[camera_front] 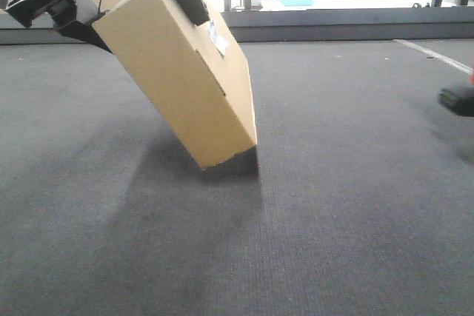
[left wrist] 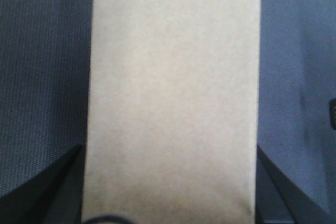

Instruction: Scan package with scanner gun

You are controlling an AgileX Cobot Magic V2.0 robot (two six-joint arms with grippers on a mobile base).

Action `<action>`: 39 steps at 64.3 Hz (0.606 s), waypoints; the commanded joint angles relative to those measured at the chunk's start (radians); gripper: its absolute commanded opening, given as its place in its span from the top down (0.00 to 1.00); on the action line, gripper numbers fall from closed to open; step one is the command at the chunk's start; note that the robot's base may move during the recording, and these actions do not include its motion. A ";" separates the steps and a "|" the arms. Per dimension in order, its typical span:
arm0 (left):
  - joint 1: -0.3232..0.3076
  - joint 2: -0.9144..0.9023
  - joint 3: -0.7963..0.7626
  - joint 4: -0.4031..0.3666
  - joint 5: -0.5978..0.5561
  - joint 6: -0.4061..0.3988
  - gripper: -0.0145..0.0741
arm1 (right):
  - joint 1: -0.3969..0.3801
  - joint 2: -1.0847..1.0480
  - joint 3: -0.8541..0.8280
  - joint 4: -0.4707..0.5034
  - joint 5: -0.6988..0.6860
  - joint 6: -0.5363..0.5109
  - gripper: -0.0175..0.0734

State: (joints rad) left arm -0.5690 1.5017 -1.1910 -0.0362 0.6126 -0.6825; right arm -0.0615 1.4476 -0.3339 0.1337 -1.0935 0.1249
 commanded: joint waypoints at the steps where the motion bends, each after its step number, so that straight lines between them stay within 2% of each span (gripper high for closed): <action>1: -0.008 -0.002 -0.001 -0.003 -0.036 0.001 0.96 | -0.061 -0.012 0.012 -0.080 -0.100 0.051 0.99; 4: -0.008 -0.002 -0.001 -0.003 -0.036 0.001 0.96 | -0.087 0.000 0.020 -0.144 -0.115 0.080 0.99; 7: -0.008 -0.002 -0.001 -0.003 -0.036 0.001 0.96 | -0.107 0.017 0.022 -0.170 -0.128 0.102 0.99; 22: -0.008 -0.002 -0.001 -0.001 -0.036 0.001 0.96 | -0.114 0.129 0.020 -0.166 -0.128 0.113 0.99; 39: -0.008 -0.002 -0.001 0.002 -0.036 0.001 0.96 | -0.114 0.128 0.018 -0.166 -0.128 0.083 0.99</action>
State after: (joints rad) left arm -0.5690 1.5017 -1.1910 -0.0362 0.6000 -0.6825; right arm -0.1689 1.5799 -0.3119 -0.0298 -1.1670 0.2179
